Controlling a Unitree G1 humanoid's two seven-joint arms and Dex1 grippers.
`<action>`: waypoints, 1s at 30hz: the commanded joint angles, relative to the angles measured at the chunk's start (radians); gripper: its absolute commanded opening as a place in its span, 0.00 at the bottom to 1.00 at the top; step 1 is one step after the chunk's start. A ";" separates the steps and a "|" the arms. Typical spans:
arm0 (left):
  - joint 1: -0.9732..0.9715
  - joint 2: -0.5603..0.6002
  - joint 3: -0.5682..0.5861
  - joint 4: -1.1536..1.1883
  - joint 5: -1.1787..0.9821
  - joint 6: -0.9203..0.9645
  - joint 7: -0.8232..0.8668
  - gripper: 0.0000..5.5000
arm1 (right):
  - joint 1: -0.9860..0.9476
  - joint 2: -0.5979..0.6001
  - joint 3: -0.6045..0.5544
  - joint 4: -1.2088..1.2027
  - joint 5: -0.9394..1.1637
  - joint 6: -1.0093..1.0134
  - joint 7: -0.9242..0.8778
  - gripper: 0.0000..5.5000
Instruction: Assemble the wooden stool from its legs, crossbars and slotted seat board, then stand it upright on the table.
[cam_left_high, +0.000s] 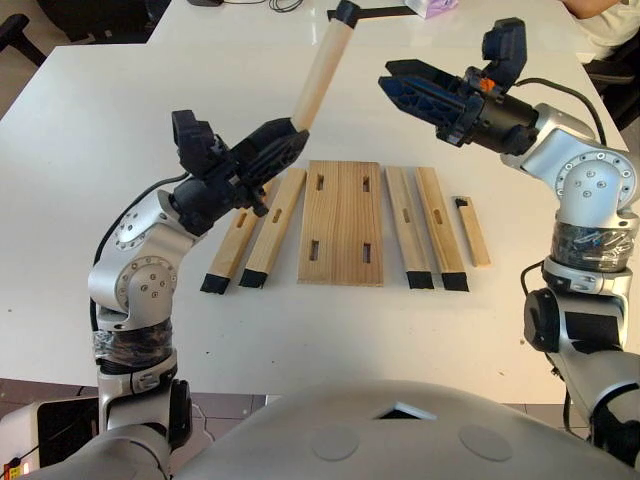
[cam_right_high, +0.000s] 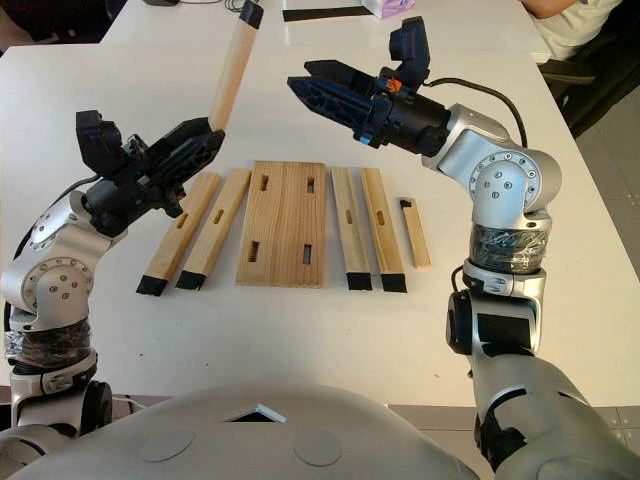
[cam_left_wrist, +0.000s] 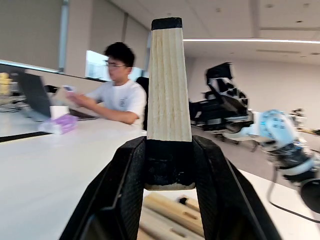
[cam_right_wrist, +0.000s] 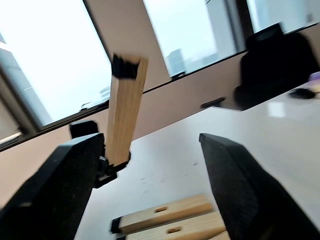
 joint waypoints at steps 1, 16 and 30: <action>0.019 0.006 -0.029 -0.038 -0.032 0.022 -0.013 0.24 | 0.006 -0.019 0.018 -0.063 0.044 0.039 0.030 0.64; 0.073 -0.001 -0.089 -0.077 -0.070 0.032 -0.024 0.24 | -0.029 0.004 -0.003 -0.056 0.140 0.093 0.011 0.64; 0.091 0.012 -0.093 -0.100 -0.099 0.043 -0.021 0.24 | 0.006 0.025 0.001 -0.087 0.193 0.103 -0.055 0.32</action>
